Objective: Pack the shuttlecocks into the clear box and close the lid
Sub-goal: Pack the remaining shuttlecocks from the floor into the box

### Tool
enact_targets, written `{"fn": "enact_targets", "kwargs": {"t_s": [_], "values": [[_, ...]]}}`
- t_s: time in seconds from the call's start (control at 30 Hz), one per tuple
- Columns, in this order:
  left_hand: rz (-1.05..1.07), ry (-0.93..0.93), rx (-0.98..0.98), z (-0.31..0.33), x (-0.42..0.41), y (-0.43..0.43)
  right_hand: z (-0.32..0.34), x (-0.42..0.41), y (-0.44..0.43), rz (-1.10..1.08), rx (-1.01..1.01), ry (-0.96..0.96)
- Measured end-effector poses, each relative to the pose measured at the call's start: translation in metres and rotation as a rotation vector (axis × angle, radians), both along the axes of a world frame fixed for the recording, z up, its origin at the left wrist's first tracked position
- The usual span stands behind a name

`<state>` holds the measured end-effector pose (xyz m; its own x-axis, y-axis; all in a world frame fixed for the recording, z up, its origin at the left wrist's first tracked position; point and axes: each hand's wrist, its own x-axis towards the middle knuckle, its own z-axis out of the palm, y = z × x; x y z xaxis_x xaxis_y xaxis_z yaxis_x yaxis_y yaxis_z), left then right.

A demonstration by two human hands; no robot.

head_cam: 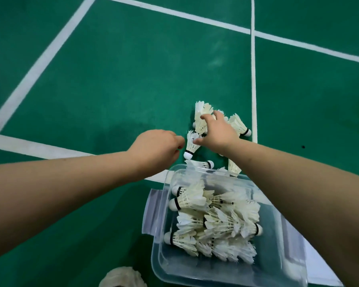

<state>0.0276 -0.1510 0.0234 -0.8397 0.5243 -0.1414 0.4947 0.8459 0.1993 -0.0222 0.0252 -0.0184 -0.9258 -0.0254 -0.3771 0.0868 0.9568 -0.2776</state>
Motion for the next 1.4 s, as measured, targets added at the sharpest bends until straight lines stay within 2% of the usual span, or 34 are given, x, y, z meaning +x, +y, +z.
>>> {"fn": "enact_targets", "kwargs": {"t_s": [0.27, 0.43, 0.57, 0.7, 0.97, 1.23, 1.4], "values": [[0.032, -0.066, 0.046, -0.020, -0.010, 0.005, -0.028, -0.012, -0.007, -0.060, -0.009, -0.018], [0.083, -0.102, 0.112, -0.016, -0.018, 0.010, -0.034, -0.005, -0.008, -0.057, -0.010, 0.004], [0.078, -0.108, 0.087, -0.020, -0.016, 0.013, -0.033, 0.003, -0.012, -0.016, -0.017, -0.003], [0.110, -0.091, 0.071, -0.015, -0.020, 0.016, -0.016, 0.009, -0.010, -0.024, -0.035, 0.056], [0.134, -0.030, 0.181, 0.009, -0.016, 0.040, 0.049, 0.035, 0.005, -0.160, -0.051, 0.241], [0.062, 0.023, 0.196, 0.034, 0.002, 0.064, 0.090, 0.065, 0.025, -0.240, -0.091, 0.255], [0.022, 0.008, 0.183, 0.038, 0.018, 0.077, 0.104, 0.087, 0.031, -0.213, -0.087, 0.272]]}}
